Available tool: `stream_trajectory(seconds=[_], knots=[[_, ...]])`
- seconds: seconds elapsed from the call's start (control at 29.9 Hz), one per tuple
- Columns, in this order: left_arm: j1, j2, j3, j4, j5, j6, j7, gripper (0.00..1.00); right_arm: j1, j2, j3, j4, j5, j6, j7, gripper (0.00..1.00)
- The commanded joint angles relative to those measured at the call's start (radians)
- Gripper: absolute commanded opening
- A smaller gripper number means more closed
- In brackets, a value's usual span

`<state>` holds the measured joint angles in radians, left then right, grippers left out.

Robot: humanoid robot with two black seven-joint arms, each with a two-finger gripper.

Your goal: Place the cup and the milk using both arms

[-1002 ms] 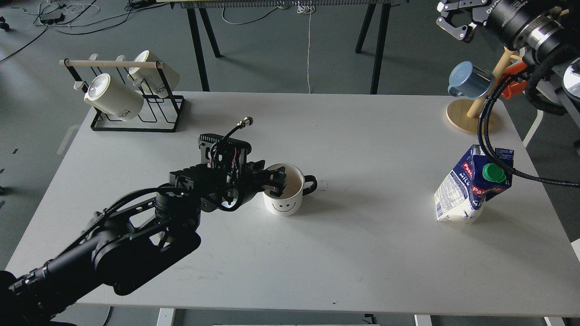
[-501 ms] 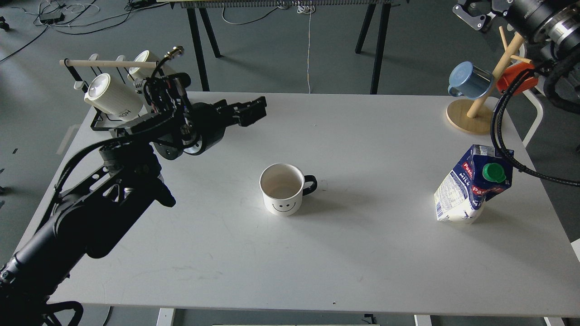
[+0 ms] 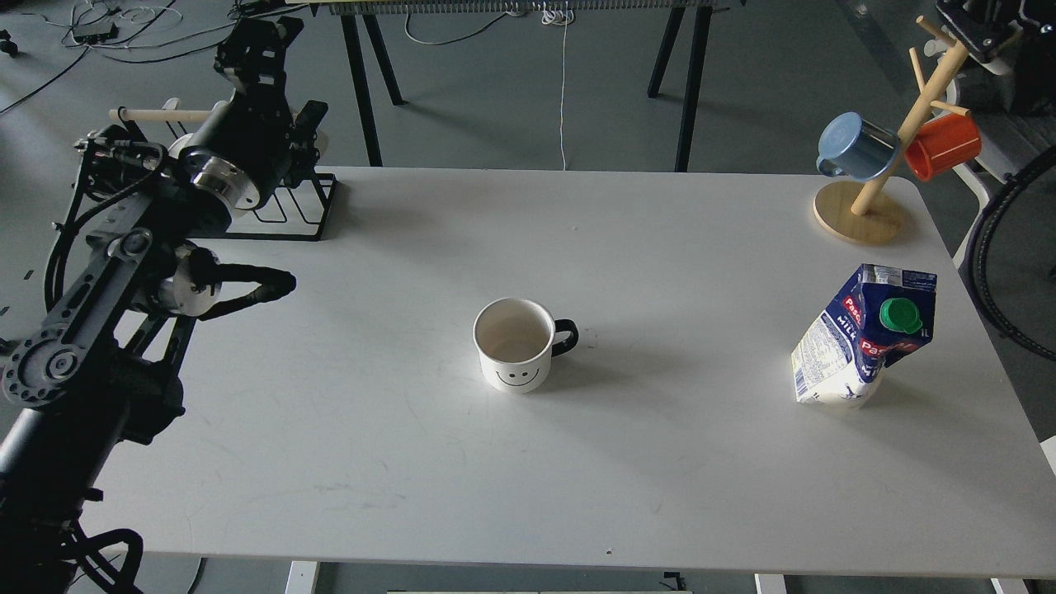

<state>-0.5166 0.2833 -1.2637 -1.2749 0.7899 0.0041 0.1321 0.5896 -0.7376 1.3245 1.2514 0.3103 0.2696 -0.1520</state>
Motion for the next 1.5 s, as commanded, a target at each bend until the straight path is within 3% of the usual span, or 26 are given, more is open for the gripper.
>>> stream_trajectory(seconds=[0.0,0.1,0.3,0.43,0.87,1.07,1.47], knots=[[-0.005,-0.001,-0.058,0.069,-0.156,-0.006,-0.055,0.99,-0.143,-0.068,0.083,0.077,0.076,0.026,0.0,0.98],[-0.014,-0.001,-0.124,0.129,-0.204,-0.053,-0.068,1.0,-0.285,-0.092,0.169,0.115,0.118,0.086,0.0,0.98],[-0.036,0.007,-0.132,0.279,-0.339,-0.239,-0.094,1.0,-0.529,-0.092,0.298,0.144,0.171,0.189,-0.001,0.98],[-0.037,0.022,-0.132,0.298,-0.396,-0.337,-0.095,1.0,-0.68,-0.091,0.337,0.183,0.245,0.219,0.0,0.98],[-0.039,0.019,-0.12,0.298,-0.394,-0.351,-0.101,1.0,-1.148,0.01,0.413,0.417,0.342,0.219,0.0,0.99],[-0.039,0.024,-0.12,0.298,-0.394,-0.351,-0.1,1.0,-1.323,0.056,0.397,0.457,0.342,0.219,-0.001,0.99],[-0.042,0.048,-0.118,0.296,-0.394,-0.354,-0.101,1.0,-1.346,0.182,0.22,0.442,0.271,0.219,-0.004,0.99]])
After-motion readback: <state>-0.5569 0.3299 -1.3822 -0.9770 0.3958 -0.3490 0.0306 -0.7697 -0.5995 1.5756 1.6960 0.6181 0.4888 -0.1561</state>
